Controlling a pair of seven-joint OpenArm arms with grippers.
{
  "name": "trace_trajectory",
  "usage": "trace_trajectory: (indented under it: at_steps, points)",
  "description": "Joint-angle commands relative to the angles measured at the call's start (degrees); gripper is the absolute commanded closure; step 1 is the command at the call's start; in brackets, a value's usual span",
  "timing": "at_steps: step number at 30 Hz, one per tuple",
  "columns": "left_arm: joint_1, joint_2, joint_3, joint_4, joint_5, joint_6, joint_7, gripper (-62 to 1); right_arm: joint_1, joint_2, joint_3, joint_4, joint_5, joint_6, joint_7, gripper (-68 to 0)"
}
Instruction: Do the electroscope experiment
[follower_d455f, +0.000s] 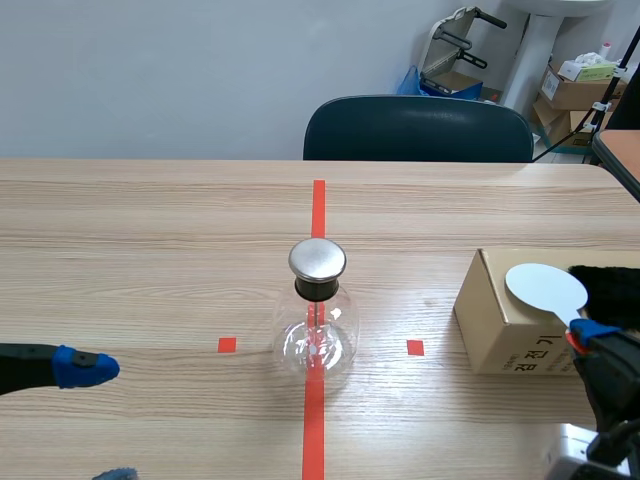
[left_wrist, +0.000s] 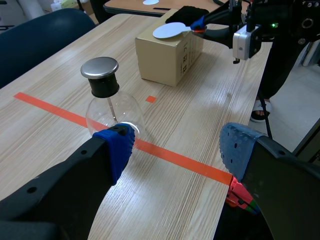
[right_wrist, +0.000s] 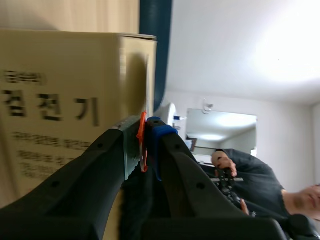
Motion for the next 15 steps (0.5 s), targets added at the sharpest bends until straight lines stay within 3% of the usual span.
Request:
trace_trajectory:
  at_steps: [1,4,7,13,15]
  points:
    - [-0.5,0.4,0.1,1.4,-0.4,-0.1,-0.7,-38.6,0.2,0.7,0.3,3.5,0.4,-1.0,-1.7,-1.3]
    - [-1.6,0.8,0.2,1.4,-0.4,0.2,0.6,-36.6,0.2,0.8,-1.7,8.2,0.4,-1.0,-7.4,-1.3]
    - [-3.7,2.4,0.2,1.3,-0.4,0.3,3.3,-24.4,0.3,0.7,-4.7,12.0,-0.3,-1.0,-12.3,-1.3]
    - [-8.9,8.3,0.2,1.2,0.2,0.3,8.2,-13.2,1.5,-0.5,-12.7,14.9,-6.8,-2.3,-25.7,-1.3]
    - [-10.8,11.7,0.2,1.2,2.1,0.3,10.5,-10.1,2.6,-1.5,-15.1,14.9,-9.4,-3.1,-30.0,-1.3]
